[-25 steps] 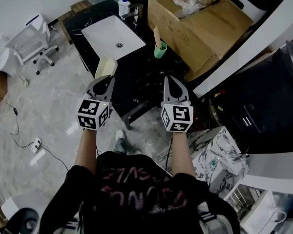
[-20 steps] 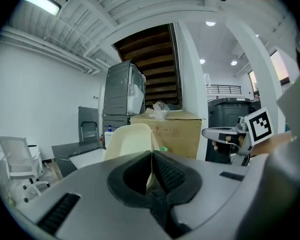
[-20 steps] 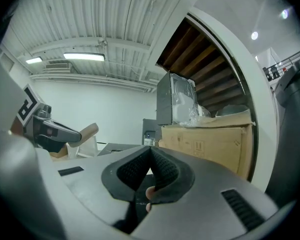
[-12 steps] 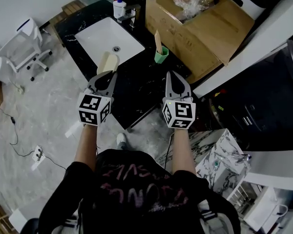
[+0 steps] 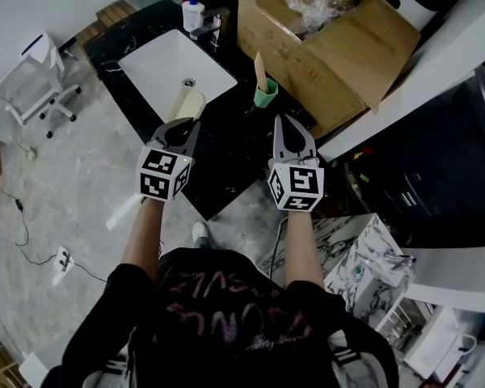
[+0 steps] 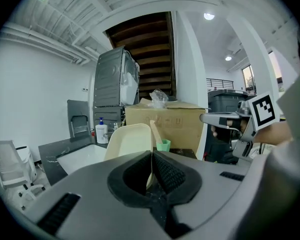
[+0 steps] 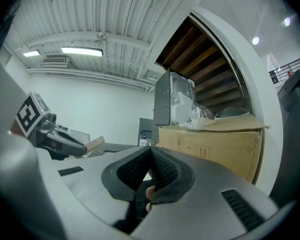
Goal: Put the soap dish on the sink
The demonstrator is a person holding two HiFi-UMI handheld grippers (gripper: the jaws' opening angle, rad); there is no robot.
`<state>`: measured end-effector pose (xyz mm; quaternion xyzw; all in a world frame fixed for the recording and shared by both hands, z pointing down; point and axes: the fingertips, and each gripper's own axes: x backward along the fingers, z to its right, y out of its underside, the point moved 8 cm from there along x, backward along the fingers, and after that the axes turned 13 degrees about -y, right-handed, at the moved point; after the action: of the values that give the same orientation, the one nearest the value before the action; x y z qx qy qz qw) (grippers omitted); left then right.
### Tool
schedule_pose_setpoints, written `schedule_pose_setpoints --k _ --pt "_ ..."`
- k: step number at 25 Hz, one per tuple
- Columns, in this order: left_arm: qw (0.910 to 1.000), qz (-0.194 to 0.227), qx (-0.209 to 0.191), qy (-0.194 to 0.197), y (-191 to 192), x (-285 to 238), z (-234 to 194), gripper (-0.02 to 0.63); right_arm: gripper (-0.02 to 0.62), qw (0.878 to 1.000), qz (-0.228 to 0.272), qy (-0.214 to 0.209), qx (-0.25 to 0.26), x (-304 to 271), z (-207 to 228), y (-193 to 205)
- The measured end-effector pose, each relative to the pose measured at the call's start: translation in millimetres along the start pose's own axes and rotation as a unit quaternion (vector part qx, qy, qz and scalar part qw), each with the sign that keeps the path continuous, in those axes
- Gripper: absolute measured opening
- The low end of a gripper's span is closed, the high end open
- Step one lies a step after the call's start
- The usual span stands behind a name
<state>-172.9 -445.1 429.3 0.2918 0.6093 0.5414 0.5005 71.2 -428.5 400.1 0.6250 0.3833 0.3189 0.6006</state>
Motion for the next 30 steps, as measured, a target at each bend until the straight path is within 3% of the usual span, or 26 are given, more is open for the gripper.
schedule_pose_setpoints --k 7,17,24,30 --pt "0.9972 -0.072 -0.009 0.020 39.6 -20.1 15.2 0.025 0.014 1.000 -0.007 0.003 0.000 3.9 9.3 4.3" --pt "0.9822 -0.172 -0.059 0.046 94.4 -35.3 35.9 0.025 0.014 1.000 -0.024 0.010 -0.008 8.9 16.1 18.3" --pt "0.9674 -0.218 -0.114 0.060 122.5 -41.3 47.6 0.025 0.014 0.999 -0.032 0.016 -0.012 11.8 19.7 26.6" --pt "0.9643 -0.227 -0.123 0.060 127.9 -45.0 50.5 0.025 0.014 0.999 -0.037 0.019 -0.017 13.9 22.6 31.2"
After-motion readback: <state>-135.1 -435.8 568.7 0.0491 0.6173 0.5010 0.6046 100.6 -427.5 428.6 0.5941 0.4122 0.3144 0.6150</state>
